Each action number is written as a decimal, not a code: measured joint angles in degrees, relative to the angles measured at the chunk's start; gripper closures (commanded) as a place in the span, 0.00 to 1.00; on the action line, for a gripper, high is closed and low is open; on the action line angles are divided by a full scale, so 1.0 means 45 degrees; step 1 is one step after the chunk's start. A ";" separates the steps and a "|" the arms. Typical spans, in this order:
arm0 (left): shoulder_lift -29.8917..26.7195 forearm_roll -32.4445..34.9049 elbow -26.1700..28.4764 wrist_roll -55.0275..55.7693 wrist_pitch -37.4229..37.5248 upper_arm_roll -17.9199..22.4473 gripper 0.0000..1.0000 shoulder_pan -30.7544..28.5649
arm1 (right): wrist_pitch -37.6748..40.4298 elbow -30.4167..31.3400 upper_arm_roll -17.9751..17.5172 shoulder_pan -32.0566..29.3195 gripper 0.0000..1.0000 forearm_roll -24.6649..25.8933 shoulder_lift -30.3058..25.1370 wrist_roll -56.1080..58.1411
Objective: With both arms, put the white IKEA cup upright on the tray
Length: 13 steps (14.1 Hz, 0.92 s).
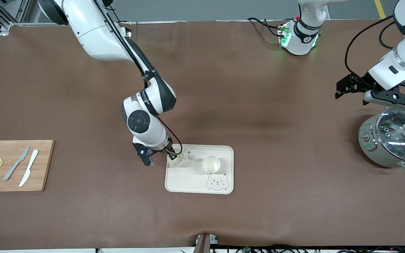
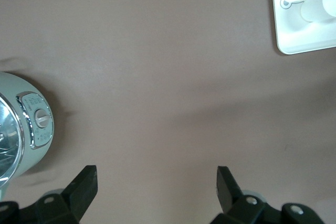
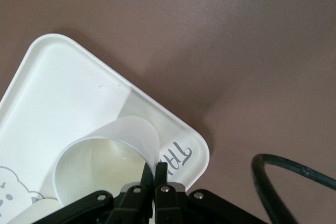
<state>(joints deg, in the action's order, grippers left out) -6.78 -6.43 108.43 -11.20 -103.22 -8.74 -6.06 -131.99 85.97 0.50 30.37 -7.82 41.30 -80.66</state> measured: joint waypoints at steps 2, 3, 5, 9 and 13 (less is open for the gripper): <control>0.0000 0.0077 -0.0248 0.0000 0.0199 0.0026 0.00 -0.0033 | -0.0005 -0.0012 -0.0001 0.0020 0.57 0.0000 0.0001 -0.0062; 0.0000 0.0106 -0.0307 0.0000 0.0222 0.0032 0.00 -0.0061 | -0.0006 -0.0014 -0.0002 0.0023 0.37 0.0000 0.0002 -0.0064; 0.0021 0.0110 -0.0389 0.0079 0.0227 0.0039 0.00 -0.0082 | -0.0006 -0.0021 0.0009 0.0023 0.00 0.0000 0.0003 -0.0069; 0.0122 0.0110 -0.0768 0.0389 0.0266 0.0013 0.00 -0.0065 | -0.0003 -0.0114 0.0021 0.0047 0.00 0.0009 0.0003 -0.0010; 0.0614 0.0143 -0.1479 0.0492 0.0462 -0.0034 0.00 -0.0045 | 0.0346 -0.0549 0.0051 0.0049 0.00 0.0009 0.0004 0.0035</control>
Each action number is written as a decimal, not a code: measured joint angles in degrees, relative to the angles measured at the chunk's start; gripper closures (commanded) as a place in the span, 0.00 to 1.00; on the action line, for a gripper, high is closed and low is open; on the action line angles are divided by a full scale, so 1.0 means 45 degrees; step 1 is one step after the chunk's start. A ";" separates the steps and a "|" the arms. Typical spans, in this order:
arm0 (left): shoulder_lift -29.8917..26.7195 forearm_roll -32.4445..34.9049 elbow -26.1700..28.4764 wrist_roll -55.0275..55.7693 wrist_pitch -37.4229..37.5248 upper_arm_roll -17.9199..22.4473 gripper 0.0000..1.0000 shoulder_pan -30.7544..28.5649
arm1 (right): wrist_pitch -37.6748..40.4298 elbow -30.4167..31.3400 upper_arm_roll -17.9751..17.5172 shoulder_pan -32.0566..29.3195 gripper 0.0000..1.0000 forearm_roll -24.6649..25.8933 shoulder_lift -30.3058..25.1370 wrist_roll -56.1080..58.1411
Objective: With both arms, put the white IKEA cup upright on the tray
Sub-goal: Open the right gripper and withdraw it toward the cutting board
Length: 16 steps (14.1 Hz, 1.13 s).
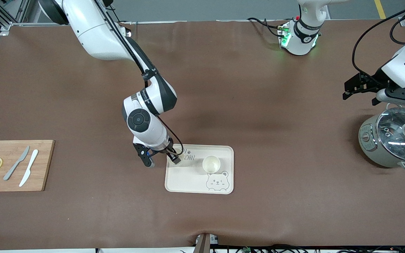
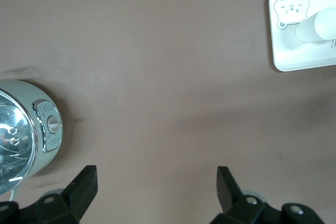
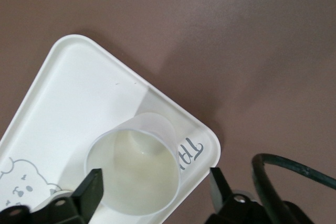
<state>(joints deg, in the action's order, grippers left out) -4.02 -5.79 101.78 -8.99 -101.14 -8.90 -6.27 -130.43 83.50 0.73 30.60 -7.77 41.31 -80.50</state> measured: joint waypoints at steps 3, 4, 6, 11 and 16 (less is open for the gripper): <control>0.0191 0.0032 -0.0341 0.0003 0.0081 0.0006 0.00 -0.0016 | 0.1815 -0.0828 0.0069 -0.0002 0.00 0.0003 -0.0003 0.0004; 0.0204 0.0033 -0.0431 0.0004 0.0164 0.0017 0.00 0.0000 | 0.2413 -0.1121 0.0138 -0.0026 0.00 0.0003 -0.0007 0.0004; 0.0256 0.0034 -0.0533 0.0025 0.0299 0.0362 0.00 0.0427 | 0.3599 -0.1698 0.0225 -0.0181 0.00 0.0003 -0.0020 0.0004; 0.0341 0.0038 -0.0912 0.0092 0.0548 0.1715 0.00 0.1792 | 0.5197 -0.2530 0.0319 -0.0433 0.00 0.0011 -0.0496 0.0004; 0.1010 0.0600 -0.2450 0.0533 0.1636 0.1431 0.00 0.1861 | 0.6471 -0.2599 0.0334 -0.1163 0.00 0.0068 -0.1421 0.0190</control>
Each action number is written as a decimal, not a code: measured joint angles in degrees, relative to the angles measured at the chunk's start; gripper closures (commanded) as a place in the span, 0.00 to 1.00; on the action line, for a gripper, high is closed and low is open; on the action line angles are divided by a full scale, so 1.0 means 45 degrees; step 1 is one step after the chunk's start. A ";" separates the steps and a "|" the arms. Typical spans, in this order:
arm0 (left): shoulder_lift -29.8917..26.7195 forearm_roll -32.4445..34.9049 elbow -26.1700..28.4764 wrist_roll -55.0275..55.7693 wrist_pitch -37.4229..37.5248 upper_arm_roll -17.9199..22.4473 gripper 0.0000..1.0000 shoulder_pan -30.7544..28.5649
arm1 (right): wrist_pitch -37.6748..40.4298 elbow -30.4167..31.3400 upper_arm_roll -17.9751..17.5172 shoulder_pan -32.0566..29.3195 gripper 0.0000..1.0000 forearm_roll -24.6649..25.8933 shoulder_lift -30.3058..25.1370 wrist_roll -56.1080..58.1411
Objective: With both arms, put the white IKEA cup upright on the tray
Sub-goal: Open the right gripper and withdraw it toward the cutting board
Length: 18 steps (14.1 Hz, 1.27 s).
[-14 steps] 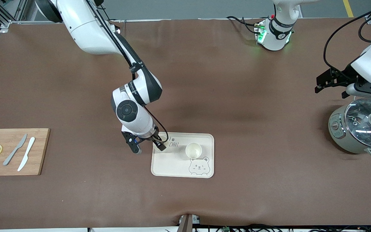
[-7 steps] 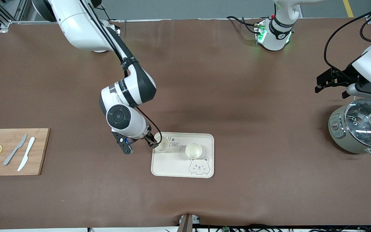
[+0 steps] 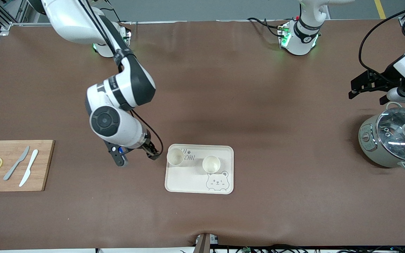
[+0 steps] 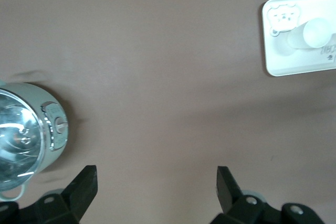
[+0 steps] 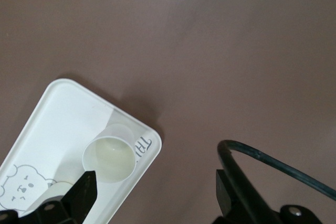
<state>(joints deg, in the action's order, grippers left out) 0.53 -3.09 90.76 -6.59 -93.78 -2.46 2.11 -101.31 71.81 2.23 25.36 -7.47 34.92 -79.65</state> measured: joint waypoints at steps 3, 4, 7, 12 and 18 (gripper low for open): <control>0.0312 0.0795 -0.0142 0.0019 0.0098 -0.0283 0.00 0.0119 | 0.0292 -0.0006 -0.0024 -0.0570 0.00 -0.0002 -0.0397 0.0354; 0.0390 0.0848 -0.0145 0.0026 0.0098 -0.0283 0.00 0.0145 | 0.0443 -0.0008 -0.0079 -0.0730 0.00 -0.0003 -0.0478 0.0481; 0.0531 0.0854 -0.0167 0.0075 0.0099 -0.0282 0.00 0.0141 | 0.0991 -0.0017 -0.1223 -0.1906 0.00 0.0006 -0.0812 0.1729; 0.0596 0.0854 -0.0186 0.0474 0.0101 -0.0281 0.00 0.0137 | 0.2516 -0.0033 -0.4077 -0.5238 0.00 0.1358 -0.1588 0.5036; 0.0598 0.0854 -0.0236 0.0482 0.0101 -0.0286 0.00 0.0204 | 0.3596 -0.0031 -0.4198 -0.5798 0.00 0.1764 -0.2259 0.8581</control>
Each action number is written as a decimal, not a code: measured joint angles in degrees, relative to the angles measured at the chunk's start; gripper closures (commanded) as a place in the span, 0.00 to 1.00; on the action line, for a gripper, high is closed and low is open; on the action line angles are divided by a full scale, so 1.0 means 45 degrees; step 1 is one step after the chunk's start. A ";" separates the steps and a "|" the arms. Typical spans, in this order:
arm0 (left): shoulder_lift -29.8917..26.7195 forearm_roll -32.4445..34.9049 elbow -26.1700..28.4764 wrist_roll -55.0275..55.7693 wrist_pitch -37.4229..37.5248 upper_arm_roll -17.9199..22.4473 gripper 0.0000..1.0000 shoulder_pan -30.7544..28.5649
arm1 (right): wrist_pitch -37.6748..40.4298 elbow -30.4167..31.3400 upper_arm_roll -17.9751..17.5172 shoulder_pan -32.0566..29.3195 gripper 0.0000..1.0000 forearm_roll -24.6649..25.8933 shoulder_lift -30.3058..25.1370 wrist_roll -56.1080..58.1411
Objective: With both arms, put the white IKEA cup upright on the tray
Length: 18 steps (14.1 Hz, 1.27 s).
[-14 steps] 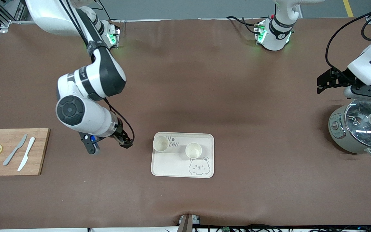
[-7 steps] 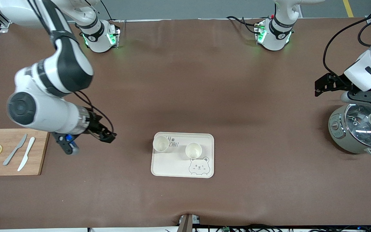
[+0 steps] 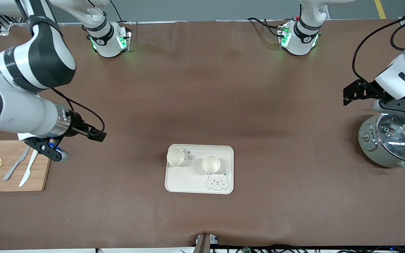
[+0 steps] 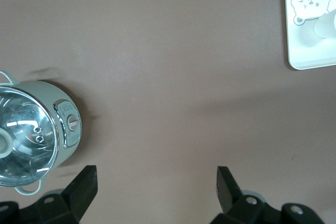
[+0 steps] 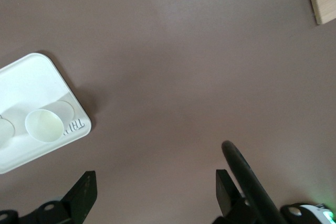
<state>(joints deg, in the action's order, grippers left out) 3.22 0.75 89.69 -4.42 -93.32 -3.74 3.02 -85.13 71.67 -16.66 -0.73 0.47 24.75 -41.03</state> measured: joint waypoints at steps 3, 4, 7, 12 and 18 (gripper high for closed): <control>0.0003 0.0000 -0.0006 0.0001 0.0000 -0.0004 0.00 0.0006 | 0.0490 -0.0001 0.0735 -0.0051 0.00 0.0036 -0.0375 0.2701; 0.0006 0.0000 -0.0006 0.0001 0.0001 -0.0005 0.00 0.0004 | 0.0607 -0.0001 0.0970 -0.0060 0.00 0.0038 -0.0526 0.3277; 0.0026 0.0000 -0.0006 0.0001 0.0002 -0.0005 0.00 0.0001 | 0.0740 0.0001 0.1891 -0.0013 0.00 0.0062 -0.1095 0.5680; 0.0053 0.0000 -0.0005 0.0001 0.0040 -0.0006 0.00 0.0000 | 0.1213 0.0480 0.2919 0.0015 0.00 0.0062 -0.2127 0.7796; 0.0059 0.0000 -0.0006 0.0144 0.0048 -0.0027 0.00 0.0005 | 0.1116 0.1780 0.3222 0.0075 0.00 0.0062 -0.3541 0.8807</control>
<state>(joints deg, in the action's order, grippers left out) 3.48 0.75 89.67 -3.77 -93.11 -3.86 3.04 -80.11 79.68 -2.16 -0.39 0.75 8.82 -1.40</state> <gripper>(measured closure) 0.000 0.000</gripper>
